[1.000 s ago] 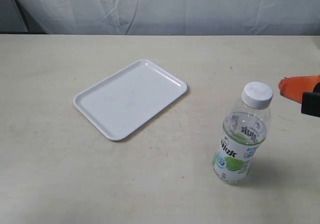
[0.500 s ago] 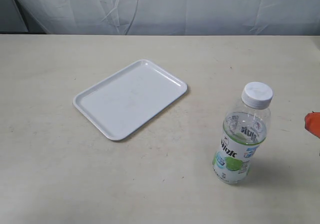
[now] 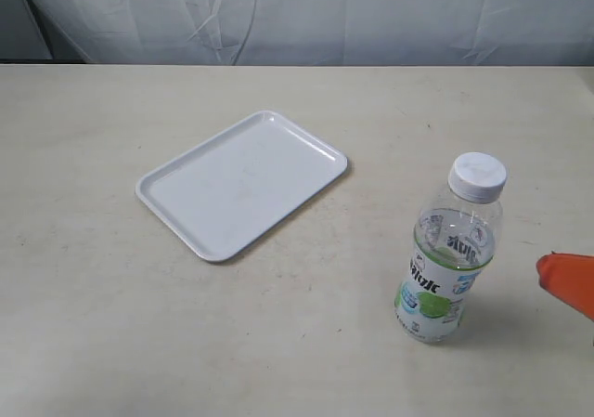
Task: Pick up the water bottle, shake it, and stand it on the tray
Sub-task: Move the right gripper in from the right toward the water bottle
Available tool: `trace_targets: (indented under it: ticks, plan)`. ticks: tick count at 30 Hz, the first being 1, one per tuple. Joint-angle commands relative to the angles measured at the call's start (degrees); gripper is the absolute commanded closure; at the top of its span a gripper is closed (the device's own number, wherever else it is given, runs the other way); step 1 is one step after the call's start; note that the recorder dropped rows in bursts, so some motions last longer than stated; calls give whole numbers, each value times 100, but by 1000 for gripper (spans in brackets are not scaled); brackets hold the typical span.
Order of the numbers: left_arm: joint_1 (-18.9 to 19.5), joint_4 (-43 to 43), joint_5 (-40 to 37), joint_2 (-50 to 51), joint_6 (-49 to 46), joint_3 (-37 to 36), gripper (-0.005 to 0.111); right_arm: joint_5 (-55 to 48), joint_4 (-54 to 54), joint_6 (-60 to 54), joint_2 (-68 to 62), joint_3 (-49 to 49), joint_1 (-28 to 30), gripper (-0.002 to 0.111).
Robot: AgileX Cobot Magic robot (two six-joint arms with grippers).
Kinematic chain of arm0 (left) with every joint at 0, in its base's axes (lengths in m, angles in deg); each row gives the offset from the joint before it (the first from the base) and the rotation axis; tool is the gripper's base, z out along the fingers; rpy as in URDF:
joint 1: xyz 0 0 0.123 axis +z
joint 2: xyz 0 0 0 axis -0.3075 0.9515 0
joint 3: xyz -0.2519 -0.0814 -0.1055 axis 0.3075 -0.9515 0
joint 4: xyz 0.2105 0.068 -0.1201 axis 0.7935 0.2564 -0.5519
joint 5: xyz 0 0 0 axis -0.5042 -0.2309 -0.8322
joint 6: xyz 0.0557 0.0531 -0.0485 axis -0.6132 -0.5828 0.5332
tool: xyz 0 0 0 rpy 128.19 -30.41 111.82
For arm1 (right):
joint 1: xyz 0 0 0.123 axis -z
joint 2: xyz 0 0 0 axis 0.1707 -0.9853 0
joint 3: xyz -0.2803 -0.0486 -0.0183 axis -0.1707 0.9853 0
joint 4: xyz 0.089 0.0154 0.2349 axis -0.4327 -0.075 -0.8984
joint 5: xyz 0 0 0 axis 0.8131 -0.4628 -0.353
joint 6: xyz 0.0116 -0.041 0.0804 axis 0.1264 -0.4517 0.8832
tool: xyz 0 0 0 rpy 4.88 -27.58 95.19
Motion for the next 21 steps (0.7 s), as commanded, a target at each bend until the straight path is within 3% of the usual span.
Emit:
trace_targets:
  ticks: [1, 5, 10, 12, 13, 16, 21]
  plan:
    - [-2, 8, 54, -26, 12, -21, 106, -260, 26, -3, -8, 111, 19, 109]
    - [-2, 8, 54, -26, 12, -21, 106, -79, -20, -3, -62, 120, 19, 109]
    - [-2, 8, 54, -26, 12, -21, 106, 1737, 96, 275, -663, 229, 19, 109]
    - [-2, 8, 54, -26, 12, -21, 106, 2358, 996, 753, -1009, 219, 19, 109]
    - [-2, 8, 54, -26, 12, -21, 106, 2612, 1871, 1544, -1255, 178, 19, 109]
    - [-2, 8, 54, -26, 12, -21, 106, 2540, 3399, 3057, -1957, -72, 19, 109]
    - [-2, 8, 54, -26, 12, -21, 106, 2091, 3799, 2705, -3320, -977, 19, 109]
